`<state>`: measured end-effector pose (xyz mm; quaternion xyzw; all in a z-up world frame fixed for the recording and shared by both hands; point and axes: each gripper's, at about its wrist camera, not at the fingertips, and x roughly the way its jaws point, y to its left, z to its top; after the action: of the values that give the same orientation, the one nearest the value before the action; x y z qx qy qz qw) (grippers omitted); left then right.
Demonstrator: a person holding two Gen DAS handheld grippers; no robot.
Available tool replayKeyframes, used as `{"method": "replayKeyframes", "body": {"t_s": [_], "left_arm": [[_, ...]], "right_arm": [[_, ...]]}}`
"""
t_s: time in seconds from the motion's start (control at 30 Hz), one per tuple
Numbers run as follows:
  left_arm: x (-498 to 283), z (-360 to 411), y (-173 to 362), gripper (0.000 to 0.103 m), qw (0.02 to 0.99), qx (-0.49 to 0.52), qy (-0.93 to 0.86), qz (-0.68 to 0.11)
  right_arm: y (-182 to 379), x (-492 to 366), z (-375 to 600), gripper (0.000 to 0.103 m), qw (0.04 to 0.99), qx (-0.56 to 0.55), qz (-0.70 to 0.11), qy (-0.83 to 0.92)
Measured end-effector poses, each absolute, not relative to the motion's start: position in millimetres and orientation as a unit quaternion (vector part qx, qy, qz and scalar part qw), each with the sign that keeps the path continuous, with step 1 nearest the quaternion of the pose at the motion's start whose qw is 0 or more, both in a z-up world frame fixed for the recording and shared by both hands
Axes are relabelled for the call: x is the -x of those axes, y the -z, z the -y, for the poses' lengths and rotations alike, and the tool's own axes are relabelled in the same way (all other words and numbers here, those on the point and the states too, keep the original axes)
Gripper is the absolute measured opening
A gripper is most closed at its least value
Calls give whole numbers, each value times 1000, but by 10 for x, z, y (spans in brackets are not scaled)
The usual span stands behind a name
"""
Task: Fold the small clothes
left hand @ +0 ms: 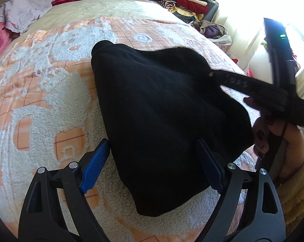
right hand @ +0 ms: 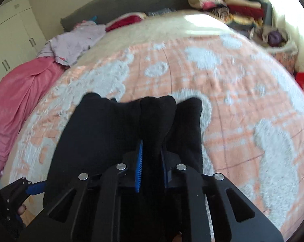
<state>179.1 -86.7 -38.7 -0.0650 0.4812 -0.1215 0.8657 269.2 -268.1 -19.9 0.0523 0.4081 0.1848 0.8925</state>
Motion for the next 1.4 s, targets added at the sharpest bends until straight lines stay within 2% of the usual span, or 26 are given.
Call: {"method": "replayKeyframes", "body": {"t_s": [0.13,0.27,0.33,0.6,0.63,0.77,0.8,0.93,1.0,1.1,1.4], "left_arm": [[-1801,861,416,79,861,74,131,-485],[-1781,877,430,79,861,73,132,-487],[-1767,891,426,79,861,68,131,-487],[-1700,896,370,79,865,70,133,-478],[-1680,890,345,79,867,71,133,-475],[-1622,869,243,79,873,73,135,-463],[-1609,873,222,81,874,73,135,-461],[-1512,835,106,88,881,75,135,-448],[-1463,799,52,93,884,75,134,-441],[-1390,765,-35,93,892,67,127,-429],[-1175,663,-173,93,905,56,119,-405]], "right_arm": [[264,-2695,2656,15,898,-17,-415,-145],[458,-2717,2625,21,895,12,-429,-119],[416,-2693,2657,30,896,0,-428,-118],[179,-2400,2802,50,908,-21,-402,-114],[134,-2348,2828,56,911,-26,-396,-113],[-79,-2107,2930,69,922,-45,-368,-115],[-130,-2052,2950,77,925,-48,-360,-114],[-348,-1804,3025,94,936,-61,-328,-116],[-457,-1671,3040,95,940,-61,-313,-118],[-581,-1476,3044,98,945,-59,-299,-118],[-693,-1037,3005,98,951,-53,-279,-123]]}}
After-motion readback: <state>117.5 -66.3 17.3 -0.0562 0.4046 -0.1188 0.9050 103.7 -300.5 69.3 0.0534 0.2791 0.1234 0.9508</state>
